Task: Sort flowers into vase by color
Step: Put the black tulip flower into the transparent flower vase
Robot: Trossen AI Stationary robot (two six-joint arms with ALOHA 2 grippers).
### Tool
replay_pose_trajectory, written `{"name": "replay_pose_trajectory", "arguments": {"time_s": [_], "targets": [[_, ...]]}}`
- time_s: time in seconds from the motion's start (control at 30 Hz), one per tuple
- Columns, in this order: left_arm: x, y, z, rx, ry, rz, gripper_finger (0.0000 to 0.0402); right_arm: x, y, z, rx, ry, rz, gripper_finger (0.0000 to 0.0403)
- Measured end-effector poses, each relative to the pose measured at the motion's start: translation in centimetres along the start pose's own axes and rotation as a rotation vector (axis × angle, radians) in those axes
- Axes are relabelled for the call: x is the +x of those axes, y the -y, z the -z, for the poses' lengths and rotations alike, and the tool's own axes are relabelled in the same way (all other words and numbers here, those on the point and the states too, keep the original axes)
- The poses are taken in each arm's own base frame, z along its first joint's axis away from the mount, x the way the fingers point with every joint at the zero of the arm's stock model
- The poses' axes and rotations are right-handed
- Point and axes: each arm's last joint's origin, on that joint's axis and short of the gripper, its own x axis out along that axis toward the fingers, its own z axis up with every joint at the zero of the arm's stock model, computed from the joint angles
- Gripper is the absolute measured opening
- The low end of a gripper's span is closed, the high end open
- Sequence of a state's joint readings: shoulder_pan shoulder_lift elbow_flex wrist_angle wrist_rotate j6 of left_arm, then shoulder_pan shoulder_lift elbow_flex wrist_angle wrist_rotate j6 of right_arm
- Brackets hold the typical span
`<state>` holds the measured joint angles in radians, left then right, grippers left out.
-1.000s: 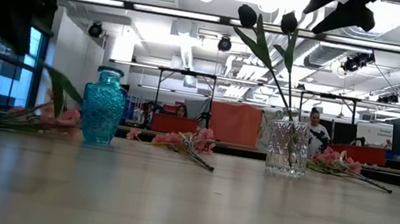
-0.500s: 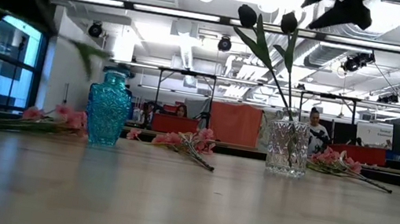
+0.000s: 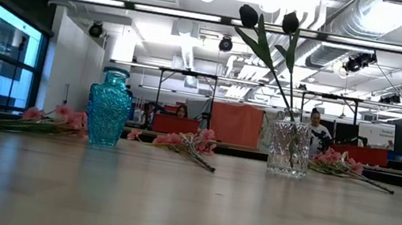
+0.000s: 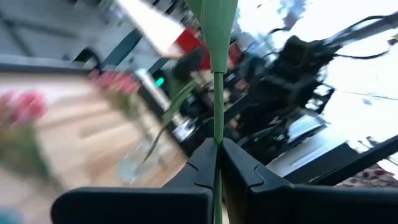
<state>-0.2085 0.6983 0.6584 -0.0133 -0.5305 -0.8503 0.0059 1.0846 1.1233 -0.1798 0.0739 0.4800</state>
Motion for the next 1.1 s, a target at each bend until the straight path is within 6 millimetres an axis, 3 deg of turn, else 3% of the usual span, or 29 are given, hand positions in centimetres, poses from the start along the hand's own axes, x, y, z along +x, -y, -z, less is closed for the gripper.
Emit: {"name": "replay_pose_trajectory", "arguments": {"time_s": [0.27, 0.57, 0.77, 1.1], "targets": [[3.2, 2.0, 0.9, 0.075, 0.101, 0.148, 0.0, 5.9, -0.5, 0.4, 0.012, 0.142, -0.15, 0.0258], [7.2, 4.4, 0.9, 0.243, 0.053, 0.208, 0.0, 9.9, -1.1, -0.7, -0.05, 0.16, -0.164, 0.0258], [9.4, 5.0, 0.2, 0.32, -0.013, 0.18, 0.0, 10.2, -1.9, -2.2, -0.095, 0.17, -0.209, 0.0258], [9.7, 5.6, -0.5, 0.391, 0.006, 0.207, 0.0, 10.1, -1.8, -2.4, -0.096, 0.189, -0.14, 0.0258]]}}
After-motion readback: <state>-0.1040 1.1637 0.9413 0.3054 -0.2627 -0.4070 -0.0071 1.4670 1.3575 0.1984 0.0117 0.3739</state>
